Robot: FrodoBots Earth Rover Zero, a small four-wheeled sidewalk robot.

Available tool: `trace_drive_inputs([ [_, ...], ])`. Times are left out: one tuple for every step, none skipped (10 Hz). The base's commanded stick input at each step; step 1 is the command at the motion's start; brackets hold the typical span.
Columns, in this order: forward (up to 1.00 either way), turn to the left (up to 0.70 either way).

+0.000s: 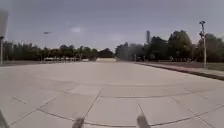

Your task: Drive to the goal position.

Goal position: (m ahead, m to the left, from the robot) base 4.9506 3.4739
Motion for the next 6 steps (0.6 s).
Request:
trace_drive_inputs([
  [0.15, 0.00],
  [0.00, 0.00],
  [0.00, 0.00],
  [0.00, 0.00],
  [0.00, 0.00],
  [0.00, 0.00],
])
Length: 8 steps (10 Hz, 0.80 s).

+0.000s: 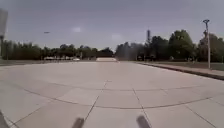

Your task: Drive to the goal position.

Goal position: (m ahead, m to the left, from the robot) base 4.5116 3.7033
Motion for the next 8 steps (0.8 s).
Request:
trace_drive_inputs([
  [0.00, 0.00],
  [0.00, 0.00],
  [0.00, 0.00],
  [0.00, 0.00],
  [0.03, 0.00],
  [0.40, 0.00],
  [0.70, 0.00],
  [0.70, 0.00],
])
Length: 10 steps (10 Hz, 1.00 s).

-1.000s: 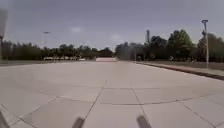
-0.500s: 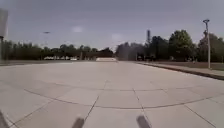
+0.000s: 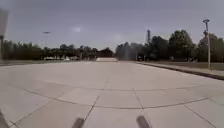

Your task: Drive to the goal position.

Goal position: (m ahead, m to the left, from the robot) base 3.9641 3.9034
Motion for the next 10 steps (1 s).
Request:
trace_drive_inputs([
  [0.70, 0.00],
  [0.70, 0.00],
  [0.70, 0.00],
  [0.70, 0.00],
  [0.70, 0.00],
  [0.70, 0.00],
  [0.70, 0.00],
  [0.70, 0.00],
  [0.70, 0.00],
  [0.70, 0.00],
])
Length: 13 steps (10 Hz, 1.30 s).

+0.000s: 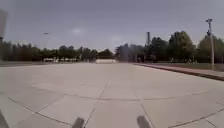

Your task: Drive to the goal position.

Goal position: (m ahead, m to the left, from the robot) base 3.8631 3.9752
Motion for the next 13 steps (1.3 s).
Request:
trace_drive_inputs([
  [0.70, 0.00],
  [0.70, 0.00],
  [0.70, 0.00],
  [0.70, 0.00],
  [0.70, 0.00],
  [0.70, 0.00],
  [0.70, 0.00],
  [0.70, 0.00],
  [0.70, 0.00],
  [0.70, 0.00],
  [0.70, 0.00],
  [0.70, 0.00],
  [0.70, 0.00],
])
